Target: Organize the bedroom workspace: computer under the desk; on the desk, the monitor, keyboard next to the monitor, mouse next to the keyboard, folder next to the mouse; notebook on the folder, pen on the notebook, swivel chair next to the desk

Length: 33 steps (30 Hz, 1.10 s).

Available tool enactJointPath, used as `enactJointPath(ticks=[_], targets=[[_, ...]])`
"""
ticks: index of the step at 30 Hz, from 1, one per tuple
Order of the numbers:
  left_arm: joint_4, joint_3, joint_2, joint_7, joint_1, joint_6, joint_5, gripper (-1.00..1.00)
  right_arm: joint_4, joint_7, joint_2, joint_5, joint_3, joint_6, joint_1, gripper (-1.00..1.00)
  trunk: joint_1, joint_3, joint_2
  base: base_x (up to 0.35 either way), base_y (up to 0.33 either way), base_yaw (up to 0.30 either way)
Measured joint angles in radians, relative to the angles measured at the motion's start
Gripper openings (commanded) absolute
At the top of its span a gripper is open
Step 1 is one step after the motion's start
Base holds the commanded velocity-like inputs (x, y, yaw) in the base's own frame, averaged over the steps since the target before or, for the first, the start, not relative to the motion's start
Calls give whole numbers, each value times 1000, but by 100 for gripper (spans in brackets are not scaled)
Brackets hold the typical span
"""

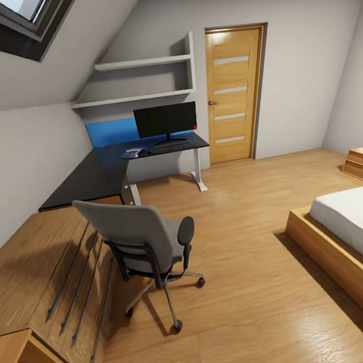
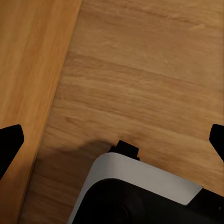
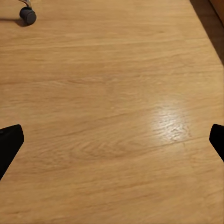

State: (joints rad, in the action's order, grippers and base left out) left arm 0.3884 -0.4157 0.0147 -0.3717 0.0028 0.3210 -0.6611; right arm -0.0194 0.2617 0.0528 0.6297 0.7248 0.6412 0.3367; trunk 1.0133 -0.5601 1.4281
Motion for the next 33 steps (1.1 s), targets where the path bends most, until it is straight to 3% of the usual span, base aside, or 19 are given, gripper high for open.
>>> enactJointPath(ticks=[19, 27, 33], targets=[[0, -1, -1, 3, 0, -6, -1, 100, 0, 0, 0, 0, 0, 0, 0, 100, 73, -60, 133, 0, 0, 0], [3, -2, -38, 3, 0, -10, 7, 100, 0, 0, 0, 0, -1, 0, 0, 100, 104, -85, 189, 0, 0, 0], [6, -1, -44, 2, -9, -14, 37, 100, 7, 0, 6, 14, -5, 1, 0, 100, 127, -103, 231, 0, 0, 0]])
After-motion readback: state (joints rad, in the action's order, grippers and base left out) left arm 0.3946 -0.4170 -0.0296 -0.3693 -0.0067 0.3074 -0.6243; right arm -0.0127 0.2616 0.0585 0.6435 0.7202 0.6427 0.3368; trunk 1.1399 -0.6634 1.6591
